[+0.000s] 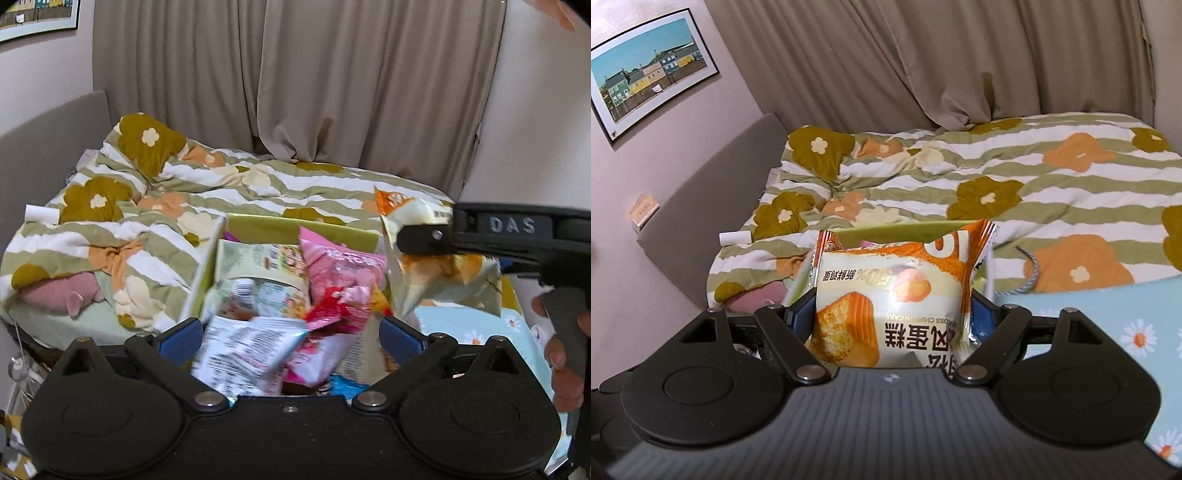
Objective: Organize snacks
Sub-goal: 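Carry both orange bags into the yellow box and open both tools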
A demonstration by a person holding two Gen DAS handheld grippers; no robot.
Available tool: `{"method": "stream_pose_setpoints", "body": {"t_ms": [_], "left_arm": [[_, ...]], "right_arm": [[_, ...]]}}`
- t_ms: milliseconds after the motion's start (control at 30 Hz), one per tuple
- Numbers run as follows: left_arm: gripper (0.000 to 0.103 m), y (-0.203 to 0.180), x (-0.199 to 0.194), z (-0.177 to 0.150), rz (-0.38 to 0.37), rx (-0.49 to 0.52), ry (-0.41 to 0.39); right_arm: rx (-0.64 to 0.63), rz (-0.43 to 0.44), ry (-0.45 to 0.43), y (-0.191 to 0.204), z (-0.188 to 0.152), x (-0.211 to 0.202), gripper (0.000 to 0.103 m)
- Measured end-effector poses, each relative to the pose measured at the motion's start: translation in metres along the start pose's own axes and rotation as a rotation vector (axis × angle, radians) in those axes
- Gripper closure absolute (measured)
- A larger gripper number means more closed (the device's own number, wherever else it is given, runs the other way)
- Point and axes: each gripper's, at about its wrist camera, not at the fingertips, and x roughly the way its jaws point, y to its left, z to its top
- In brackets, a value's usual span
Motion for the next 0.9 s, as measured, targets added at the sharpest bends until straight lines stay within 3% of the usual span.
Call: {"method": "stream_pose_setpoints", "body": {"t_ms": [167, 200, 400, 600, 900], "left_arm": [[0.000, 0.019, 0.001, 0.000, 0.004, 0.033, 0.008], [0.000, 0.022, 0.002, -0.001, 0.004, 0.035, 0.012], [0.000, 0.031, 0.002, -0.013, 0.005, 0.042, 0.038], [0.000, 0.027, -0.005, -0.023, 0.011, 0.015, 0.043], [0.000, -0.004, -0.052, -0.026, 0.039, 0.040, -0.053]], "right_arm": [[-0.027, -0.040, -0.004, 0.030, 0.005, 0.020, 0.005], [-0.030, -0.048, -0.006, 0.035, 0.004, 0.025, 0.001], [-0.048, -0.085, -0.029, 0.048, -0.014, 0.038, 0.000], [-0.052, -0.078, -0.048, 0.043, -0.032, 0.022, 0.000], [-0.074, -0.067, -0.135, 0.035, -0.037, -0.042, 0.000]]}}
